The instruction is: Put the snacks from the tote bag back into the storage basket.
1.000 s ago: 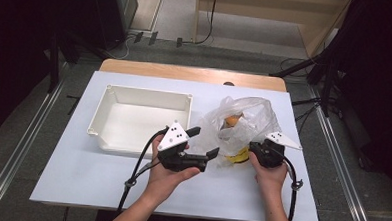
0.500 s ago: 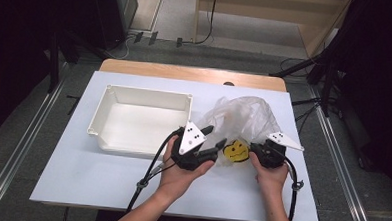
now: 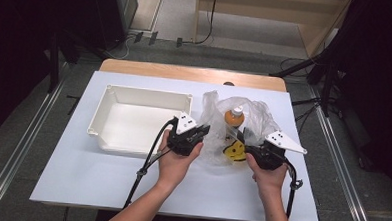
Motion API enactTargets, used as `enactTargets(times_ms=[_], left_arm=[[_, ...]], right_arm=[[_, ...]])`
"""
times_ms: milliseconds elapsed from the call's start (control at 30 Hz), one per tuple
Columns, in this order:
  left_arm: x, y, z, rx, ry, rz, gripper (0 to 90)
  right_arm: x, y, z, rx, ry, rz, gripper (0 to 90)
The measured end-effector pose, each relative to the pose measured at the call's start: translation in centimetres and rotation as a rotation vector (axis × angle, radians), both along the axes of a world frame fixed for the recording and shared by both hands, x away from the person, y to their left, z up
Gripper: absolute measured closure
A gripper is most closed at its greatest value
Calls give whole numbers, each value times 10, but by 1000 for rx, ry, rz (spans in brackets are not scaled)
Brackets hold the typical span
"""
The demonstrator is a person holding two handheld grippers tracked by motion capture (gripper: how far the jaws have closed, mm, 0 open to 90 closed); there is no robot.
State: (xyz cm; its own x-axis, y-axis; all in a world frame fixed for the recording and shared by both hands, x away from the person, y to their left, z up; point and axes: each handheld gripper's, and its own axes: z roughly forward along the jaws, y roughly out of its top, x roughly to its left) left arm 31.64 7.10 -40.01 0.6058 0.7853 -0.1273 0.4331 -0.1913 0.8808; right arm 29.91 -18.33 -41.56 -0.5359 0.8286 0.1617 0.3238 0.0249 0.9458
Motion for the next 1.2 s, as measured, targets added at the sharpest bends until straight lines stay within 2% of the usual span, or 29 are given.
enactTargets(times_ms=[100,200,233,267,333,367,400,567,633,733,767,833,867,933,967,1000,1133,1200], left_arm=[[1,-3,-8,35,4,19,882],[2,-4,-12,41,8,24,878],[2,-4,-14,43,12,25,877],[2,-4,-14,43,12,25,878],[2,-5,-17,43,13,29,880],[2,-5,-17,43,13,29,880],[2,-5,-19,44,15,31,881],[2,-5,-22,44,16,42,881],[2,-5,-23,36,17,43,880],[2,-4,-22,35,14,46,881],[2,-2,-21,23,13,52,882],[2,-2,-20,17,10,56,882],[2,-1,-19,15,6,61,883],[1,0,-18,13,-1,65,883],[1,1,-17,11,-2,67,883],[1,1,-17,11,-2,67,883],[1,1,-17,7,-5,73,883],[0,1,-18,21,-8,72,883]], right_arm=[[-8,7,13,-8,-43,25,678],[-11,8,20,6,-57,29,668],[-15,8,28,23,-78,30,660],[-15,8,28,23,-78,30,660],[-22,6,43,46,-118,35,647],[-22,6,43,46,-118,35,647],[-26,3,51,58,-150,28,642],[-32,-5,62,84,-192,-6,622],[-33,-16,65,101,-204,-47,618],[-30,-23,63,114,-190,-69,621],[-26,-30,60,115,-158,-98,638],[-25,-32,59,115,-146,-110,654],[-21,-37,54,118,-122,-127,714],[-20,-38,52,123,-115,-129,744],[-17,-42,47,137,-92,-143,821],[-15,-43,45,140,-82,-153,837],[-10,-45,35,127,-57,-182,866],[-5,-44,26,108,-34,-198,871]])
